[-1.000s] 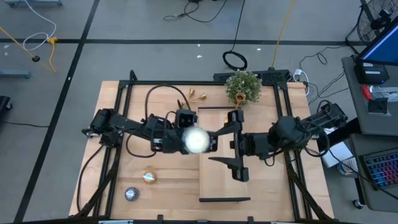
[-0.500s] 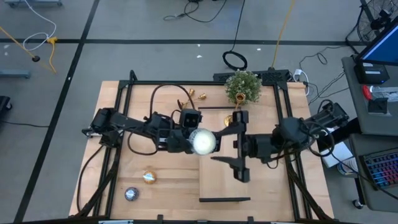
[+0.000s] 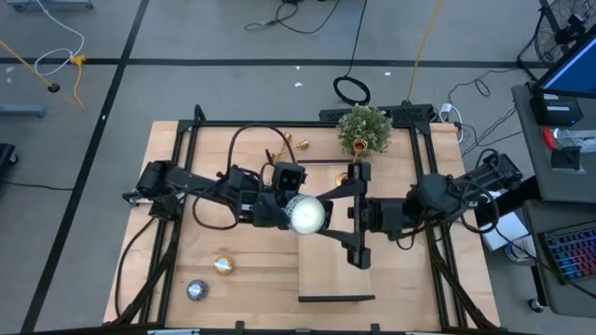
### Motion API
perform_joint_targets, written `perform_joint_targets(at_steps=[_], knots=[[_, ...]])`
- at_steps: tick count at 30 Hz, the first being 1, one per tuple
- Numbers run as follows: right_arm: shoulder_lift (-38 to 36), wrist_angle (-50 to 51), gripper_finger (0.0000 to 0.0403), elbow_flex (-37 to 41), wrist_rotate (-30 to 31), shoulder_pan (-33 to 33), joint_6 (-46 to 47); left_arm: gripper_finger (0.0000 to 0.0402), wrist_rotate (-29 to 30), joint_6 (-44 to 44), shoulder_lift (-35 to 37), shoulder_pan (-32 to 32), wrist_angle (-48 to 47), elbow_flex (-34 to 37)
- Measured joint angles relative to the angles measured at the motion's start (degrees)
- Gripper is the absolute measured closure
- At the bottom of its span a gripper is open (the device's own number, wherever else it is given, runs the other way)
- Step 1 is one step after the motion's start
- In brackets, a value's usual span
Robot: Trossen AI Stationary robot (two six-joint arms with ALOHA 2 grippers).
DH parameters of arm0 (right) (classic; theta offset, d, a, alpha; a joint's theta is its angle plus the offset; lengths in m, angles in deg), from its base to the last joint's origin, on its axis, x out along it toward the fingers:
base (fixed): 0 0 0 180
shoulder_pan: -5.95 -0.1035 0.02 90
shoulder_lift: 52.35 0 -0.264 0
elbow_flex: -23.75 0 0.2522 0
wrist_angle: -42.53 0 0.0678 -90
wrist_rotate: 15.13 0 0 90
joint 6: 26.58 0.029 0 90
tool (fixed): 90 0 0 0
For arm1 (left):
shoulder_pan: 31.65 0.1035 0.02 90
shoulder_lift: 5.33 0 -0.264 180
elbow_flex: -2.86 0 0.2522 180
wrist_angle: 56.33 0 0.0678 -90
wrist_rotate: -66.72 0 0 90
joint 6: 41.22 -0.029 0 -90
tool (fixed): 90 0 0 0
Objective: Pick & Place candle stick holders
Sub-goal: Put the green patterned scented candle on the shelf
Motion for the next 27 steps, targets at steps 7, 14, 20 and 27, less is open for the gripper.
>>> perform_joint_targets(at_steps=[7,14,20,27], knots=[[0.0,-1.2,0.0151,0.0,5.2,-0.6,-1.4,0.0111,-1.4,0.6,0.0,0.6,-0.1,0.0],[-3.7,-0.8,0.0151,0.0,13.0,-3.2,-3.9,0.0111,-2.1,0.9,0.0,0.7,2.6,0.0],[-9.2,-1.3,0.0151,-0.1,26.6,-4.7,-4.5,0.0111,-1.4,-0.4,0.0,0.4,3.9,0.0],[-14.5,3.7,0.0151,-0.1,35.9,-4.9,11.6,0.0111,-0.4,-1.5,0.0,2.2,3.6,0.0]])
